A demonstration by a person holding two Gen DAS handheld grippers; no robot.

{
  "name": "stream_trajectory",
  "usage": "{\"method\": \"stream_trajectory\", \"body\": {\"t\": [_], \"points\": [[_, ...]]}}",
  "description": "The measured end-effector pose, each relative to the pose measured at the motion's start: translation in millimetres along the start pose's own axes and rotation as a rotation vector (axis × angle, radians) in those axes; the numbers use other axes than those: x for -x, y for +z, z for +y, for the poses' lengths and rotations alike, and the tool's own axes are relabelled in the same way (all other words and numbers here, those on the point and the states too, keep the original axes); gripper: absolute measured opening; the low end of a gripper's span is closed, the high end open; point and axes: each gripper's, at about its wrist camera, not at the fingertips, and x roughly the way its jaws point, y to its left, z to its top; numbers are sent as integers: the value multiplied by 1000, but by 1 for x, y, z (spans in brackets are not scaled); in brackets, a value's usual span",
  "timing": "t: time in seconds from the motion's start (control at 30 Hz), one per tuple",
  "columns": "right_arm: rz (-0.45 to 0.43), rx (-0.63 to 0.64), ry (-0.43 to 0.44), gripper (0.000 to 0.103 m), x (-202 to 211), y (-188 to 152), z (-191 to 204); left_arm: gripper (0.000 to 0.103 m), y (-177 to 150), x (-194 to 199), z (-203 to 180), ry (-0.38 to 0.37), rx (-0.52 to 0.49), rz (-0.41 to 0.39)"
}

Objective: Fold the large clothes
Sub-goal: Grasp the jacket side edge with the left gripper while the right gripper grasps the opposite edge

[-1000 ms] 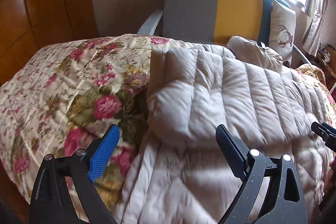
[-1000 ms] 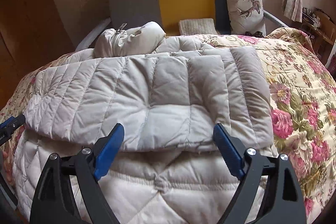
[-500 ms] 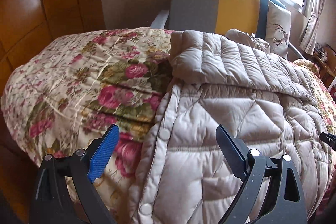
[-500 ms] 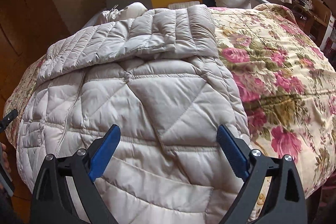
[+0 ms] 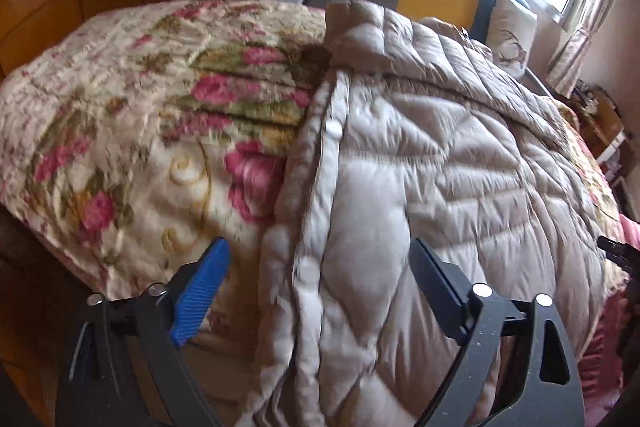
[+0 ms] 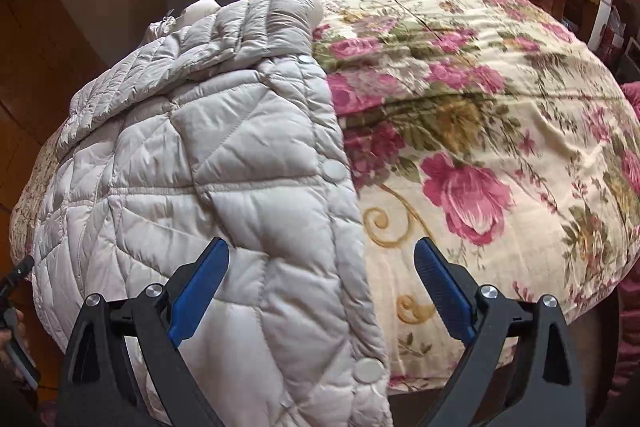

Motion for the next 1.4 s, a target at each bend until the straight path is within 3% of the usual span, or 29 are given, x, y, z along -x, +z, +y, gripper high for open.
{"method": "stream_trajectory", "body": {"t": [0.1,0.3,0.4,0.47,0.53,0.57,0.6,0.63,0.7,0.9,1.0,1.13,1.4], "points": [[45,-38,68,94,3,-18,-21,74,-22,-5,14,-82,53,79],[107,-66,215,95,9,-52,-37,64,-54,-5,22,-229,130,125],[172,-62,265,92,4,-69,-36,47,-57,-4,15,-248,113,122],[178,-64,268,83,4,-76,-35,31,-57,-4,12,-252,87,128],[216,-96,343,41,2,-79,-33,17,-54,-1,10,-280,72,128],[222,-85,347,38,4,-80,-30,15,-52,1,10,-292,70,125],[217,-63,341,28,9,-80,-25,12,-50,5,11,-315,72,117],[219,-49,363,19,13,-78,-21,11,-49,9,14,-343,82,108],[209,-39,412,15,27,-73,-13,9,-44,23,24,-421,122,80],[74,-56,590,12,75,-35,12,9,-12,55,45,-620,257,-41],[-14,-112,690,12,90,-8,17,9,12,62,49,-685,311,-74],[-86,-216,733,12,87,35,15,9,51,53,53,-717,389,-64],[-102,-368,616,12,43,113,2,9,130,8,38,-615,395,0]]}}
